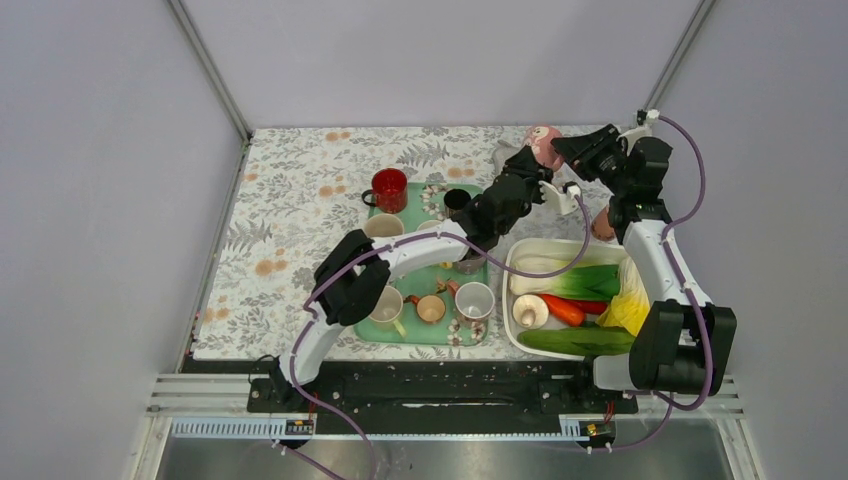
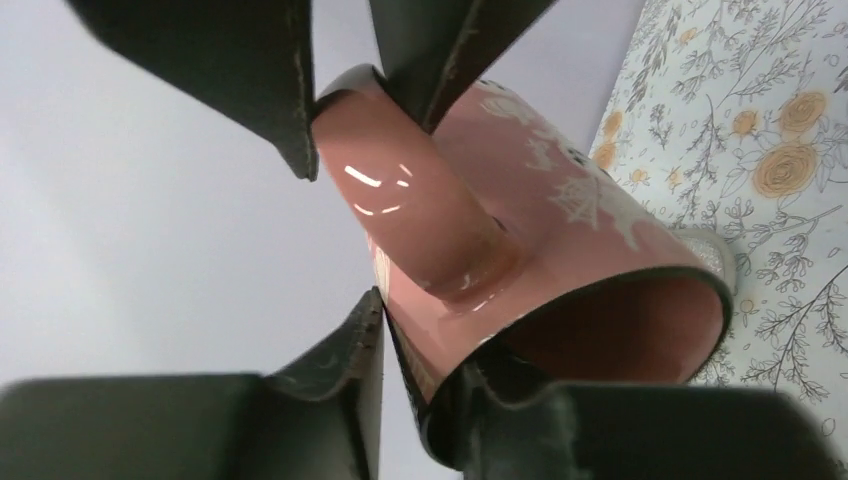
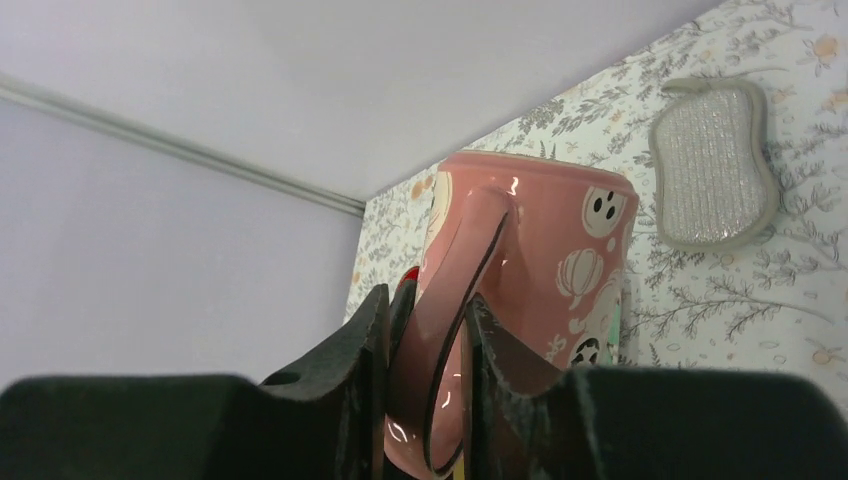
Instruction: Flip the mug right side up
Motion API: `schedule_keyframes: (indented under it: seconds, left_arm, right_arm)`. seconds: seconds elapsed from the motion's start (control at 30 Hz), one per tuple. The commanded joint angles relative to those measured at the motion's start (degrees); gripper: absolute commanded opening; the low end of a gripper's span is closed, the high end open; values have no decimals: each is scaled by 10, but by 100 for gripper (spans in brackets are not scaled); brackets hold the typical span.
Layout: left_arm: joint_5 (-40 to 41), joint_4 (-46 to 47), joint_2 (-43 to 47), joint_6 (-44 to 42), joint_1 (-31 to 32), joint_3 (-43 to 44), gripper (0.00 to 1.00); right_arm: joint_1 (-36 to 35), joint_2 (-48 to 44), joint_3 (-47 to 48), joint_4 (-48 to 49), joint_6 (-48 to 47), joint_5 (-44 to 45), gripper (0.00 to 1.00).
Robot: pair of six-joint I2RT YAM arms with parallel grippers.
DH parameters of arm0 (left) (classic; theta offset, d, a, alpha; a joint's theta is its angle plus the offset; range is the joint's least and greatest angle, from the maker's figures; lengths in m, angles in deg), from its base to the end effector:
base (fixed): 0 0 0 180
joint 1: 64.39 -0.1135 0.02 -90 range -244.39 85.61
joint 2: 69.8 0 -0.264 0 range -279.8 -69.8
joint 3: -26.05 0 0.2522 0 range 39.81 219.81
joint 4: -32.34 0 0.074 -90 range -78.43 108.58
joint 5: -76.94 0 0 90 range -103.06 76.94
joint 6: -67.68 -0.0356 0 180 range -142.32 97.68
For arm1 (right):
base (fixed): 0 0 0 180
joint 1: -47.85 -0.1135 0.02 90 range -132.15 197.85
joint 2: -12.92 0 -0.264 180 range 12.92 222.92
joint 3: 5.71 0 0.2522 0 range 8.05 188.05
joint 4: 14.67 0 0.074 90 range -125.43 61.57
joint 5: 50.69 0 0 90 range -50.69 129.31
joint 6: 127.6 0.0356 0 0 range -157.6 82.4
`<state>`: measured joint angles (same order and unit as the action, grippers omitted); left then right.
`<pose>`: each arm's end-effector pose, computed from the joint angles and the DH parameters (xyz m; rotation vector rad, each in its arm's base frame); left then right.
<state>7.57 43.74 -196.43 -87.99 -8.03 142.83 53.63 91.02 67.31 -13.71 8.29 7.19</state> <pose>0.3059 -0.4370 0.2851 1.2021 0.9936 0.4059 0.3209 -0.0135 0.3420 0.3248 1.6964 0.9836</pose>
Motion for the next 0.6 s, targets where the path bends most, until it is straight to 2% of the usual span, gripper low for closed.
schedule_keyframes:
  seconds: [0.0,0.03,0.27,0.33,0.4,0.57]
  left_arm:
    - [8,50,15,3,-35,35,3]
    - [6,56,15,-3,-35,32,0]
    - [-4,45,24,2,-35,21,0]
    - [-8,24,27,19,-35,27,0]
    - [-15,-11,27,46,-35,41,0]
    - [-54,-137,16,146,-37,98,0]
  right_arm:
    - [-21,-38,-4,60,-17,-70,0]
    - [-22,-35,-5,60,-19,-70,0]
    - [-23,-29,-21,31,-56,-35,0]
    - [-22,-27,-19,13,-66,-18,7]
    - [-22,-26,-16,-7,-75,-8,21]
    - [-22,-14,-23,-24,-94,-6,29]
